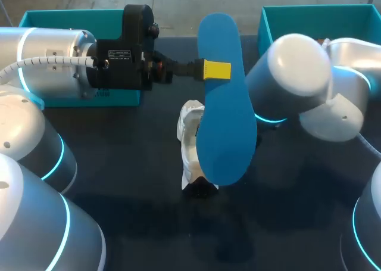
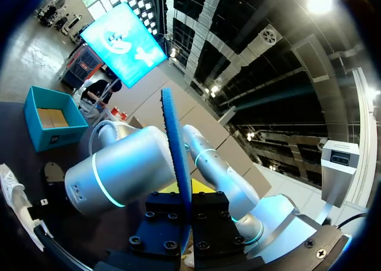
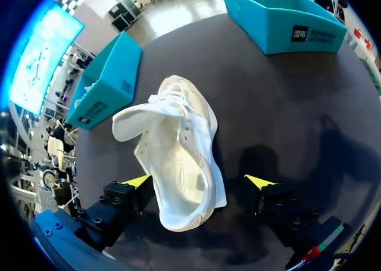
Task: Take the shoe out of the shoebox, open the shoe tongue, remove and reinsert the insole, then place the shoe into the shoebox
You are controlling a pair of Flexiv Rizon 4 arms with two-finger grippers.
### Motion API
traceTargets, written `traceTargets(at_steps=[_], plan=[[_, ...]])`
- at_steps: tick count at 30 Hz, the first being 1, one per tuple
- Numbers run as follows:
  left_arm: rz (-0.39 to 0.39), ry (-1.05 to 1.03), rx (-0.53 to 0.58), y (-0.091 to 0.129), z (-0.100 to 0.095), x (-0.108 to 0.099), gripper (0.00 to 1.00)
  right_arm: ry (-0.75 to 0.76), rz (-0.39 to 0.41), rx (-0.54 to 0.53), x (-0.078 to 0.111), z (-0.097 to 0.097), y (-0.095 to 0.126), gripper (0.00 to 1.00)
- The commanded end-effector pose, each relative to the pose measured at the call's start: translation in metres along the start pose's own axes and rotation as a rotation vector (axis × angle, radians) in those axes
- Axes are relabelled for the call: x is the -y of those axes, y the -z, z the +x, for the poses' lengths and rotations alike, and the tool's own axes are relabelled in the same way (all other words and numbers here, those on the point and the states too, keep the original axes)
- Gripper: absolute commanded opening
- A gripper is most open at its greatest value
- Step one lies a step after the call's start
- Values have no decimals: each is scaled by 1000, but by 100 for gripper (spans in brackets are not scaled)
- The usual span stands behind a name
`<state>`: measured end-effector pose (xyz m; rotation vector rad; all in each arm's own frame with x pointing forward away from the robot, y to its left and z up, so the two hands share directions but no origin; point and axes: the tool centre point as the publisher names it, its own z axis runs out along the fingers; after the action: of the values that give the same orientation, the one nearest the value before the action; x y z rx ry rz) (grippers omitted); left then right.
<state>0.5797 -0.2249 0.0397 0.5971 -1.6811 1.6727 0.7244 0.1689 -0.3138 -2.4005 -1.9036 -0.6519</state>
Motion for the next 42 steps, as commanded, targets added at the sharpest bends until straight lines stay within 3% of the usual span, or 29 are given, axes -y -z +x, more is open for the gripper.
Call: traceTargets(at_steps=[1,10,17,30,42], plan=[[2,0,-1,0,0,-1,0,-2,-33,-3,3,-1,1,100],[2,0,-1,0,0,-1,0,11,30,-188,-14,-17,23,100],[2,0,-1,0,0,-1,0,30,88,-369,-27,-18,55,100],[2,0,-1,0,0,-1,0,113,207,-739,-45,2,104,100],[2,0,-1,0,0,-1,0,36,172,-1063,-61,22,150,100]])
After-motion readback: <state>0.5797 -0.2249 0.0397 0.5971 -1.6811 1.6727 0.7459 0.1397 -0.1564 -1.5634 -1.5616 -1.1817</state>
